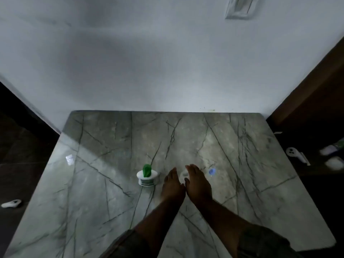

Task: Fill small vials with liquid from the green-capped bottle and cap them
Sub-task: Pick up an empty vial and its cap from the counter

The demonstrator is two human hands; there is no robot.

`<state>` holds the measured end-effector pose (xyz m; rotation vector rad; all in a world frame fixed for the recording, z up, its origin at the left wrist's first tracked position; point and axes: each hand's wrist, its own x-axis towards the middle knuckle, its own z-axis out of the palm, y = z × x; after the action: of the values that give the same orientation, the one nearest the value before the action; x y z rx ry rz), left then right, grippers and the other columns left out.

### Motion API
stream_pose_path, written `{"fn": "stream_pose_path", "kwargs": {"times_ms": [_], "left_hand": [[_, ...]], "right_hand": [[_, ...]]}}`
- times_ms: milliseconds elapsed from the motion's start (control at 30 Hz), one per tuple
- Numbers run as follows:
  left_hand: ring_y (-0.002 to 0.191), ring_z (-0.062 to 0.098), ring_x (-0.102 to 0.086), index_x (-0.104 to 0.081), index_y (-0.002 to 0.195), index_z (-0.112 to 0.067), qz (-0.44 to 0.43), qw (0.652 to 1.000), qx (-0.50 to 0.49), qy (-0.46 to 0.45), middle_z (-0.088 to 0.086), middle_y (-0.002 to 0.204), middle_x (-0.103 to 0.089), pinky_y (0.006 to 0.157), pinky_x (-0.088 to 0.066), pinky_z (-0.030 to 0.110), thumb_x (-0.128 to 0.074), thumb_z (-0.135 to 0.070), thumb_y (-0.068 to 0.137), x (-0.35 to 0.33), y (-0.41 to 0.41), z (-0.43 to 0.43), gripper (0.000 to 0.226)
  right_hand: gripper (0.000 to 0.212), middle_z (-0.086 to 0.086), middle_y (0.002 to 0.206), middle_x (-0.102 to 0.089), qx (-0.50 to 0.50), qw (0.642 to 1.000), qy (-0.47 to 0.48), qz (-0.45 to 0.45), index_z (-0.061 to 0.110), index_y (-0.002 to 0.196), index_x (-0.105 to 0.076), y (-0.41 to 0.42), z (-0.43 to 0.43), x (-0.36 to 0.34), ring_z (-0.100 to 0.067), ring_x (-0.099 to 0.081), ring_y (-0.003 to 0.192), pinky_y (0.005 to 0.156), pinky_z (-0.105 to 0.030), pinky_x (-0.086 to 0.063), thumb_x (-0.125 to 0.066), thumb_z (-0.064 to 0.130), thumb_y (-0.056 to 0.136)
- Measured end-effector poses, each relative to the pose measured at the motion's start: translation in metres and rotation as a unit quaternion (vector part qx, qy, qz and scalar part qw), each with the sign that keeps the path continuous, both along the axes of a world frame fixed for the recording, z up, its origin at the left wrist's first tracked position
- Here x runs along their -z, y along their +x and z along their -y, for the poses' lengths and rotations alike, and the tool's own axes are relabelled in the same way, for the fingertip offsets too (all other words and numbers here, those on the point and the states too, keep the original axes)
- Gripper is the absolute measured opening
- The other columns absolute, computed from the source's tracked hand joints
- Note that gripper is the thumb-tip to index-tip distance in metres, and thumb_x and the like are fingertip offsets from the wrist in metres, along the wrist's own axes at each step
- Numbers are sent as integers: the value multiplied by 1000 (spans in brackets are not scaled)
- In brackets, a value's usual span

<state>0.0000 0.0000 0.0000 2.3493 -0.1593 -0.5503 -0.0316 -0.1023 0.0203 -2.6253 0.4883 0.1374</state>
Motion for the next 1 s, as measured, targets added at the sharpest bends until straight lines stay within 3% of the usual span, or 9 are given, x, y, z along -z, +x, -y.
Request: {"fn": "stream_pose_path", "kwargs": {"times_ms": [133,267,400,533,700,800,900,1000], "left_hand": [[147,20,-25,-19,155,-20,-31,999,-15,-16,2,159,-28,117,-29,33,-61,-19,90,15,11,6,77],[139,20,-39,-38,148,-19,-17,999,2,-47,2,150,-45,116,-34,35,-58,-22,91,28,17,11,60],[118,16,-58,-59,125,-27,-1,997,-12,-79,-1,124,-65,101,-46,28,-58,-24,91,40,20,16,35],[112,9,-58,-60,123,-26,3,995,-16,-103,-5,122,-65,86,-38,12,-61,-23,90,40,13,13,33],[108,-1,-52,-53,129,-27,22,992,-26,-126,-16,120,-53,86,-39,12,-68,-24,88,33,-14,-10,44],[105,-3,-56,-51,129,-36,17,988,-10,-154,-16,121,-51,88,-45,11,-71,-25,85,33,-38,-30,50],[100,-4,-57,-51,122,-41,6,988,-14,-154,-14,116,-54,81,-46,5,-72,-24,84,29,-49,-47,46],[104,5,-60,-57,126,-25,-4,990,-30,-140,-6,120,-59,84,-46,10,-72,-25,85,29,-51,-62,43]], "right_hand": [[56,10,142,-47,4,1000,7,-3,29,147,-33,5,5,10,-14,-54,123,89,-31,-52,-55,27,96],[50,9,133,-53,13,1000,9,-7,29,143,-38,12,8,17,-13,-58,116,86,-31,-53,-54,30,96],[38,2,130,-56,2,1000,-5,-17,28,136,-43,18,7,20,-17,-62,110,83,-32,-54,-48,33,99],[25,5,118,-58,-12,1000,-11,-3,25,121,-52,15,8,13,-14,-63,98,79,-32,-55,-51,35,98],[23,8,101,-60,-63,997,-9,38,25,105,-57,-2,4,-11,-10,-63,88,74,-27,-53,-57,45,93],[28,8,96,-67,-99,995,-2,8,26,100,-58,-14,-4,-22,-9,-65,89,75,-26,-50,-53,52,92],[25,5,97,-68,-133,991,11,-12,21,99,-59,-21,-17,-31,-13,-63,93,79,-28,-50,-55,45,92],[18,1,102,-67,-173,984,29,-33,20,103,-62,-22,-31,-36,-17,-62,98,86,-34,-49,-55,33,92]]}}
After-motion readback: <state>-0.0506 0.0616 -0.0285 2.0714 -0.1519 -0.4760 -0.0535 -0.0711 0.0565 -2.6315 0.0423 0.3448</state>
